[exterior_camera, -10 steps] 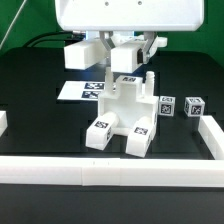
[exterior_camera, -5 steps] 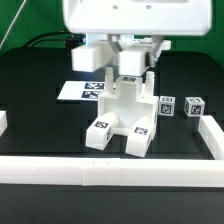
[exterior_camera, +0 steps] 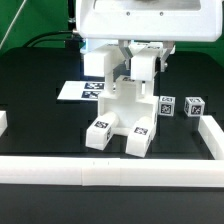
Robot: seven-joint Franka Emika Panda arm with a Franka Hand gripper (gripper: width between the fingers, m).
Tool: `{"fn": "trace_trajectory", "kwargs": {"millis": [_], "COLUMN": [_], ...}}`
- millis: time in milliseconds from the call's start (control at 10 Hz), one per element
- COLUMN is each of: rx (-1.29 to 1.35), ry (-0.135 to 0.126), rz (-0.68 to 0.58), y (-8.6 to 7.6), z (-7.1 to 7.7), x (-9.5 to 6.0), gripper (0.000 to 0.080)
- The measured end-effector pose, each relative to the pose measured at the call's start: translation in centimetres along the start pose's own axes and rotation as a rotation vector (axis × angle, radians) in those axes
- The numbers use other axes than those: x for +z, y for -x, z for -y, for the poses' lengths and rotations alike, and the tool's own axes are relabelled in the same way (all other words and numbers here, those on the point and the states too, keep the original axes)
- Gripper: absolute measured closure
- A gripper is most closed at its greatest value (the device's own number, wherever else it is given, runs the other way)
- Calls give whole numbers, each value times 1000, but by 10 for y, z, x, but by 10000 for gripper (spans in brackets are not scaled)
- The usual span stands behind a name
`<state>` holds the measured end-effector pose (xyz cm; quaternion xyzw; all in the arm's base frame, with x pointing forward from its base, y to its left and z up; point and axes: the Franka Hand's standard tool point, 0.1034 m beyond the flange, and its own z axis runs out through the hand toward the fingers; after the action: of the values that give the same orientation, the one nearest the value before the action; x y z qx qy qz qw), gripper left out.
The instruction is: Assemble chair
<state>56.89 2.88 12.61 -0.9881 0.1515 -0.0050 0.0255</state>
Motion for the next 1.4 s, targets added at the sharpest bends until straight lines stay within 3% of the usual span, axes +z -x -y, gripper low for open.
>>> {"fn": "trace_trajectory", "kwargs": {"millis": [800,1100,1400], "rx": [-5,-1,-30], "ry": [-2,-6,-4], "rz": [-30,-64,-67], "y": [11,4,-2], "z": [-4,1,-3], "x": [4,7,5], "gripper": [515,515,515]}}
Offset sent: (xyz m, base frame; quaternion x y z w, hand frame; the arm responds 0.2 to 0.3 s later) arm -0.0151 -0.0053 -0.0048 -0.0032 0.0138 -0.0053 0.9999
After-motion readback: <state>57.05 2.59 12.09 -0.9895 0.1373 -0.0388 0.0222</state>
